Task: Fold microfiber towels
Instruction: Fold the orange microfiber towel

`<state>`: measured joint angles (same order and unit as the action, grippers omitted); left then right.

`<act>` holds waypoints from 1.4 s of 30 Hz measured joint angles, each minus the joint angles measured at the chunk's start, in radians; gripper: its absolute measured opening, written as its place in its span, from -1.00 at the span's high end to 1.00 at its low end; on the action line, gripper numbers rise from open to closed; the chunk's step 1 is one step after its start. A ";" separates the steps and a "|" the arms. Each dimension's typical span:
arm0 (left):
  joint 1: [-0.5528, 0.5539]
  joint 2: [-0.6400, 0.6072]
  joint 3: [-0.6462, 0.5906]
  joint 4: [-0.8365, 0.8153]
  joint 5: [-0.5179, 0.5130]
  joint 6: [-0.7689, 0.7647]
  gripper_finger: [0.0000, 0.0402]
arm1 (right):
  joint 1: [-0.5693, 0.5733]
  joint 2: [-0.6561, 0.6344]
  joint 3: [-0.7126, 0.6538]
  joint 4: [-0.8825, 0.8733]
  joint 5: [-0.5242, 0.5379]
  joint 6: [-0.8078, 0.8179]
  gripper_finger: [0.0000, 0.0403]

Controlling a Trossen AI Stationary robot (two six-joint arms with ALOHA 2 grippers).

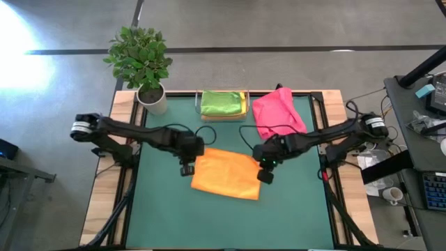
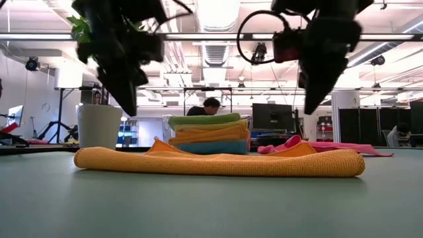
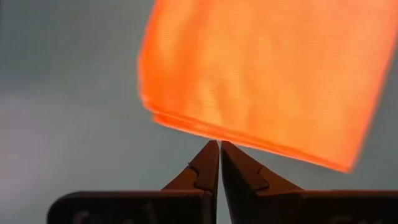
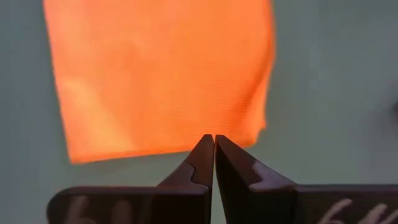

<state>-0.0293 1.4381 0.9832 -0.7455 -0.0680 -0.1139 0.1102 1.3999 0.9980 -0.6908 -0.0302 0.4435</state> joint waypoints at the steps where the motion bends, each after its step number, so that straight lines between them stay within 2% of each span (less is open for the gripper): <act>1: -0.017 -0.011 -0.006 0.005 0.004 -0.020 0.98 | 0.018 0.000 -0.005 0.003 0.000 0.014 0.96; 6: -0.093 -0.034 -0.046 0.011 0.015 -0.133 0.98 | 0.112 0.019 -0.012 0.044 0.001 0.080 0.95; 11: -0.160 -0.017 -0.060 0.012 0.027 -0.141 0.95 | 0.201 0.025 -0.012 0.131 0.001 0.086 0.85; 17: -0.215 -0.006 -0.054 0.002 0.037 -0.143 0.66 | 0.261 0.033 -0.012 0.248 0.006 0.159 0.56; 23: -0.282 0.004 -0.051 0.068 0.049 -0.133 0.33 | 0.318 0.095 -0.012 0.298 0.014 0.104 0.27; 27: -0.336 0.033 -0.054 0.132 0.047 -0.090 0.23 | 0.351 0.156 -0.012 0.350 0.032 0.097 0.16; 32: -0.392 0.101 -0.051 0.222 0.004 0.018 0.22 | 0.362 0.222 -0.003 0.366 0.031 0.098 0.13; 37: -0.402 0.181 -0.052 0.209 -0.077 0.021 0.22 | 0.361 0.254 0.022 0.360 0.041 0.116 0.16; 42: -0.402 0.243 -0.051 0.209 -0.149 0.017 0.22 | 0.361 0.256 0.025 0.343 0.102 0.133 0.20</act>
<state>-0.4315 1.6812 0.9321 -0.5370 -0.2168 -0.0971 0.4709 1.6554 1.0233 -0.3473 0.0723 0.5770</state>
